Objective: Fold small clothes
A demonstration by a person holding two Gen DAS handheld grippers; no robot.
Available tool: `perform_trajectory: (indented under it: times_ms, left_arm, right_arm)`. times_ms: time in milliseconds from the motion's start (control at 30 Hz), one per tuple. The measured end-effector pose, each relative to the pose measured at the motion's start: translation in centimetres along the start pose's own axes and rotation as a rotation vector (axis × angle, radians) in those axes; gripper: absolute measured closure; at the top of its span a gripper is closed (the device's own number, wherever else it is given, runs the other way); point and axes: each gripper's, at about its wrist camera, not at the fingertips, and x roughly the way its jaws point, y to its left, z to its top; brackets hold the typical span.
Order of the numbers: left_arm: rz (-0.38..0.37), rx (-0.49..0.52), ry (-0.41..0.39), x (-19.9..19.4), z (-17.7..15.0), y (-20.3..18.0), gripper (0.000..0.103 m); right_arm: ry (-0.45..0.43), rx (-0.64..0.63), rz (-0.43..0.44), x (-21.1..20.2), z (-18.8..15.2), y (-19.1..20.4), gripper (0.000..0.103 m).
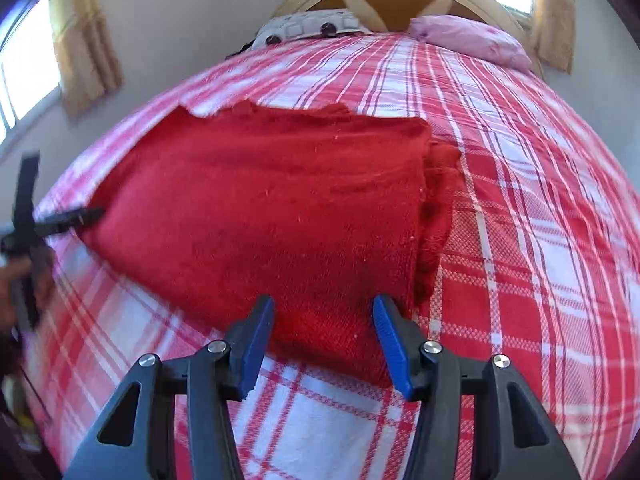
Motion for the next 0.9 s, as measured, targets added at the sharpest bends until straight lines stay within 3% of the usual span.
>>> perform_trajectory:
  times_ms: [433,567,833,900]
  left_arm:
    - [-0.014,-0.015,-0.009,-0.5,-0.7,0.3,0.0]
    - [-0.017,-0.018,-0.012,-0.5,-0.7,0.4,0.0]
    - [-0.032,-0.031,-0.002,-1.1,-0.8,1.0,0.0]
    - [-0.018,-0.044,-0.046,-2.2,-1.0,2.0,0.0]
  right_arm:
    - [0.049,-0.069,-0.126,0.3,-0.7,1.0,0.049]
    - [0.033,-0.033,-0.142,-0.5,-0.4,1.4,0.049]
    - [0.016,-0.187,-0.138,-1.7,-1.1,7.7,0.049]
    - [0.011,-0.24,-0.118,-1.5,-1.0,10.2,0.049]
